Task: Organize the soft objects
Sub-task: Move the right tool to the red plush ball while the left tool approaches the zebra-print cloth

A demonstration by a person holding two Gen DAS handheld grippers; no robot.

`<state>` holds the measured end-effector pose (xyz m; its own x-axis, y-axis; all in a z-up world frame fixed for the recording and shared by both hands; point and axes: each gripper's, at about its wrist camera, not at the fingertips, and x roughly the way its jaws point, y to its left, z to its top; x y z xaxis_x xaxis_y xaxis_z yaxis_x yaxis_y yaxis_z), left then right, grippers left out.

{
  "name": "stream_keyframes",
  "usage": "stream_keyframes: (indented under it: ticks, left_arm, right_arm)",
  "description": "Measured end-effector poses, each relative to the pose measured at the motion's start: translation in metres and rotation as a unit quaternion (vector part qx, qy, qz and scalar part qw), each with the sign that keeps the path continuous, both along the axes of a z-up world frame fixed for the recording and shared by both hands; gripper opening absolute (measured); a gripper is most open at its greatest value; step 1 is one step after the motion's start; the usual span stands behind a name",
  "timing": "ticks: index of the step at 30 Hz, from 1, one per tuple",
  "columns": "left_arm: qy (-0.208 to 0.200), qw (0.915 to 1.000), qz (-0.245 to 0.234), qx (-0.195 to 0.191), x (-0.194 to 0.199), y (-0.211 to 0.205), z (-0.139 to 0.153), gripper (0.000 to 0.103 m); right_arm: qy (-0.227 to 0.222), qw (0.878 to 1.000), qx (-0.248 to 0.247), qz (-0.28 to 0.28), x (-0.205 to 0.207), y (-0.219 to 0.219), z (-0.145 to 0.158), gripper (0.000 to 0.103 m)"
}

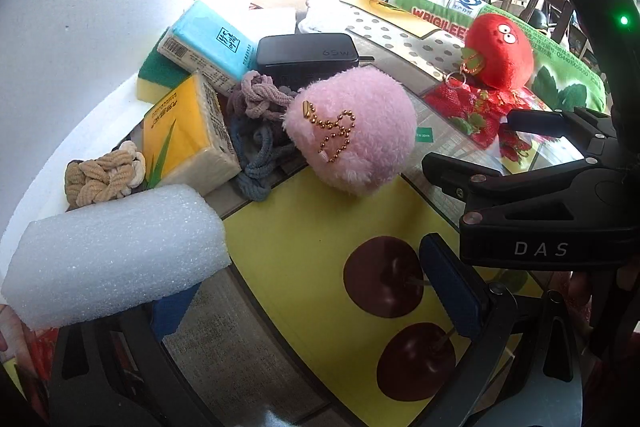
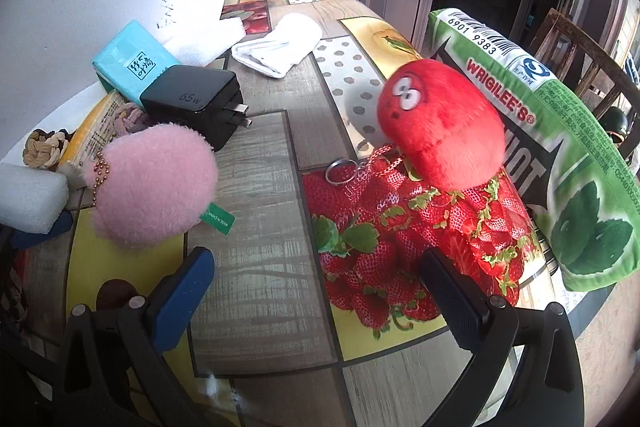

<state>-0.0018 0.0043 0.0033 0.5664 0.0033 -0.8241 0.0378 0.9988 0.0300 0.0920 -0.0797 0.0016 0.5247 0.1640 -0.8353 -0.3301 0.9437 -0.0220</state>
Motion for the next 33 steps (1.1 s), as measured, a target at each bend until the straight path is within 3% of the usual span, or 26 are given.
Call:
stream_keyframes:
  ticks: [33]
  left_arm:
    - [0.000,1.0000,0.000,0.000,0.0000,-0.0002,-0.0001,0.102]
  right_arm:
    - [0.000,1.000,0.001,0.000,0.0001,0.0016,-0.0007,0.103]
